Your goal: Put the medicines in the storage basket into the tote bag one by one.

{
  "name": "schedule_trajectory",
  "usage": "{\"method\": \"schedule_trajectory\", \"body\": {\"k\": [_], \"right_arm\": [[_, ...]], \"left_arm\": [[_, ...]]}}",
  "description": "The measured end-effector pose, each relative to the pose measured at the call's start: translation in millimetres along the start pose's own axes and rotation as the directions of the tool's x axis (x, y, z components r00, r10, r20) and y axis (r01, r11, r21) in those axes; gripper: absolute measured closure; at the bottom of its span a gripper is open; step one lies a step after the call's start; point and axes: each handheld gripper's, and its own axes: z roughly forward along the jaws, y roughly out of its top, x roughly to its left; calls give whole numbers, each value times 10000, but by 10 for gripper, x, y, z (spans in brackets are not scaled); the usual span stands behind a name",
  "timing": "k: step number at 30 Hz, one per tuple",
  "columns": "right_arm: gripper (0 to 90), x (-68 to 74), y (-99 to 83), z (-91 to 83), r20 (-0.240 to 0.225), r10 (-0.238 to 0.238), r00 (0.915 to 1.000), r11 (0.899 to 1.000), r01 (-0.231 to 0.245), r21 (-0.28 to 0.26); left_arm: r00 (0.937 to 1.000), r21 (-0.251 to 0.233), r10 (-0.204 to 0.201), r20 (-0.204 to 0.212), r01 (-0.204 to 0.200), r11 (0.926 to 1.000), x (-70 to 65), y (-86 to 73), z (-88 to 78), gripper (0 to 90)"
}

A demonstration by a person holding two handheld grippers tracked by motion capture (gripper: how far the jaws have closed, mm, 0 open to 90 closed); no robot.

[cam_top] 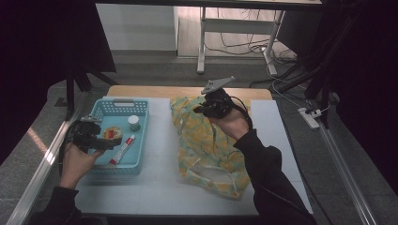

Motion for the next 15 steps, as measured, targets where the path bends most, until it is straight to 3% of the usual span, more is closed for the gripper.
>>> {"method": "schedule_trajectory", "body": {"k": [15], "right_arm": [[895,5,1,-1,-3,-49,10000,10000,49,15]], "left_arm": [[9988,897,-273,-410,309,9955,262,174,370,0]]}}
